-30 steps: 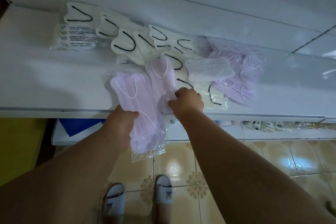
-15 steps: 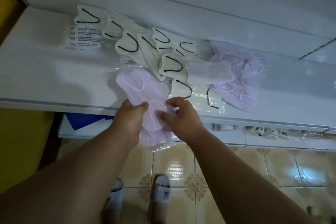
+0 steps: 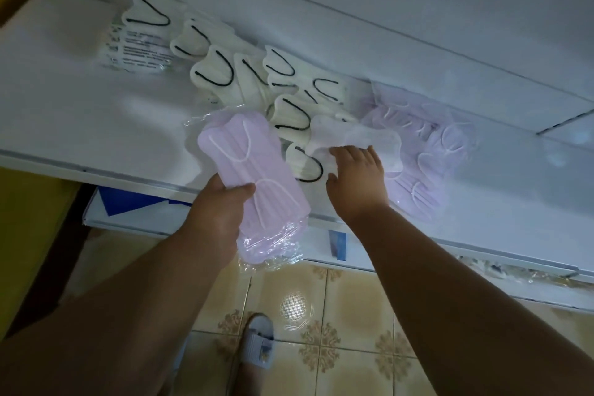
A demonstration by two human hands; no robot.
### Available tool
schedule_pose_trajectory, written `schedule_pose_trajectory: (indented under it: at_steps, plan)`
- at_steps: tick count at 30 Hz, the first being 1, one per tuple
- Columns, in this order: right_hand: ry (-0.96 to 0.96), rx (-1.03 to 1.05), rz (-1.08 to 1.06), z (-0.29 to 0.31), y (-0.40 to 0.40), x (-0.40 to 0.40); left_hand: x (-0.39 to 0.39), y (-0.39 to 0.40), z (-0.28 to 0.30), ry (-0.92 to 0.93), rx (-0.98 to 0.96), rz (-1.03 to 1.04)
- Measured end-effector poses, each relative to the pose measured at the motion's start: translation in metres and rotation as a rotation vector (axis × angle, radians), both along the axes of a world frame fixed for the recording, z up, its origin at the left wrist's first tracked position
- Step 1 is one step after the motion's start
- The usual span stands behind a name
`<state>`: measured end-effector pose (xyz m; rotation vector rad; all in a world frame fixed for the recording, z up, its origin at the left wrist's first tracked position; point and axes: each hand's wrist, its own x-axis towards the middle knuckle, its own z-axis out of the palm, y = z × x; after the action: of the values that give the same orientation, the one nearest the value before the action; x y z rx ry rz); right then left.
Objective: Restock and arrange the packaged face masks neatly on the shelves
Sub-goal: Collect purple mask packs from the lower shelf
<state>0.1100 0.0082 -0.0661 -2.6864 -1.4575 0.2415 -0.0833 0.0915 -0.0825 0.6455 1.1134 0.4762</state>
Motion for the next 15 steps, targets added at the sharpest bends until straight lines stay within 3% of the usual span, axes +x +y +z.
schedule_pose_trajectory:
  at_steps: [6, 10, 12, 15]
  plan:
    - [0.009, -0.094, -0.091, -0.005, 0.007, 0.007, -0.014, 0.001, 0.0, 0.077, 0.004, 0.012]
    - [-0.05, 0.084, -0.068, -0.003, 0.013, 0.003, -0.018, 0.004, 0.001, 0.075, -0.005, 0.013]
    - [0.054, 0.295, -0.126, 0.004, 0.017, -0.009, -0.018, 0.005, 0.002, 0.064, -0.017, 0.008]
    - [0.442, 0.557, -0.398, 0.023, 0.03, -0.026, -0.021, 0.011, 0.002, 0.062, -0.018, -0.014]
